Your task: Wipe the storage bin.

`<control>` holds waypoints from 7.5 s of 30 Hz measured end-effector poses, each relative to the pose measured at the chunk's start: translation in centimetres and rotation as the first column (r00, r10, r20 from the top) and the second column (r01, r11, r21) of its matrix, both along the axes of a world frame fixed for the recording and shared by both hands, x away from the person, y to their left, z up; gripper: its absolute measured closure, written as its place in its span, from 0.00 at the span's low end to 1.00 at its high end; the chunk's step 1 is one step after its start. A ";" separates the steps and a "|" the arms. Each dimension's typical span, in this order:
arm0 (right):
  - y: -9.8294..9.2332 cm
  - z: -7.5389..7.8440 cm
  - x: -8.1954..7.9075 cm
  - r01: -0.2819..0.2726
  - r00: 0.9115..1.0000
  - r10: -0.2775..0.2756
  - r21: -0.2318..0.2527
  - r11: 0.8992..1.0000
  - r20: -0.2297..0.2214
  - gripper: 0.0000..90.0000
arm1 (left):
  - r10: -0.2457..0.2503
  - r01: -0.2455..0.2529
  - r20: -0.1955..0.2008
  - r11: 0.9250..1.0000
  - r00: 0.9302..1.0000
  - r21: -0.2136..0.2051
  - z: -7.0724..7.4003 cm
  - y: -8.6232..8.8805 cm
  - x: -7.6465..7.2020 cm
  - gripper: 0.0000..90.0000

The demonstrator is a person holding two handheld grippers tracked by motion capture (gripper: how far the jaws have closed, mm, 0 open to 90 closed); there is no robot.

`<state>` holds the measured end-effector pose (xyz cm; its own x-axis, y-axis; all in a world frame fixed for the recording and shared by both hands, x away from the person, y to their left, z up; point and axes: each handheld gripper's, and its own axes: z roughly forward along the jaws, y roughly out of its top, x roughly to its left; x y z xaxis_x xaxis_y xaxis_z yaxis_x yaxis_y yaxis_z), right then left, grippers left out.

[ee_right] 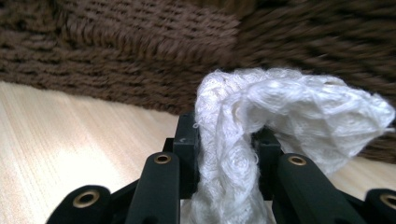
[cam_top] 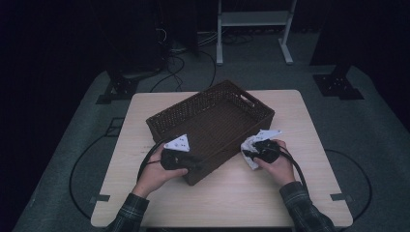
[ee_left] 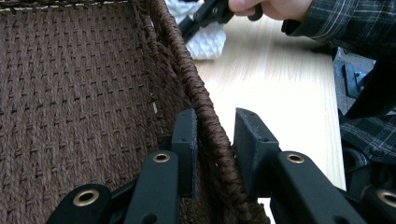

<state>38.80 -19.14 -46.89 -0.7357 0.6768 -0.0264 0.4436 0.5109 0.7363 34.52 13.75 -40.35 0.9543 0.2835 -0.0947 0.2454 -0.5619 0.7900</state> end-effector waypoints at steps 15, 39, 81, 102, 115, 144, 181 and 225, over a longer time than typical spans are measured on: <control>0.1 1.0 -0.9 -0.021 1.000 0.020 0.021 1.000 0.013 0.77 | -0.001 0.001 0.000 1.000 1.000 -0.001 0.0 0.0 0.0 0.77; -1.3 6.4 -3.7 -0.049 0.987 0.022 0.164 0.985 0.162 0.78 | -0.001 0.001 -0.003 1.000 1.000 0.000 0.0 0.0 0.0 0.77; 2.1 0.0 -1.5 -0.093 0.995 0.094 0.048 0.995 -0.015 0.79 | -0.002 0.002 0.001 1.000 1.000 0.003 0.0 0.0 0.0 0.77; 1.3 5.1 -4.4 -0.125 0.986 0.108 0.136 0.983 0.127 0.78 | -0.002 0.002 -0.002 1.000 1.000 0.000 0.0 0.0 0.0 0.77; 2.8 5.7 -4.9 -0.184 0.977 0.159 0.185 0.965 0.140 0.79 | -0.001 0.001 -0.002 1.000 1.000 0.001 0.0 0.0 0.0 0.78; 5.2 0.0 -3.3 -0.200 0.980 0.200 0.049 0.979 -0.007 0.79 | -0.002 0.002 -0.004 1.000 1.000 0.005 0.0 0.0 0.0 0.78; 6.0 4.9 -6.3 -0.318 0.945 0.294 0.183 0.930 0.144 0.79 | -0.003 0.003 -0.003 1.000 1.000 0.003 0.0 0.0 0.0 0.78; 7.4 2.6 -6.5 -0.338 0.941 0.332 0.139 0.931 0.070 0.79 | -0.006 0.006 -0.004 1.000 1.000 0.003 0.0 0.0 0.1 0.78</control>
<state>32.32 -11.77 -44.25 -0.9207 0.3898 0.0168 0.2305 0.5088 0.8294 34.58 13.76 -40.35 0.9556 0.2779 -0.0980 0.2453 -0.5657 0.7873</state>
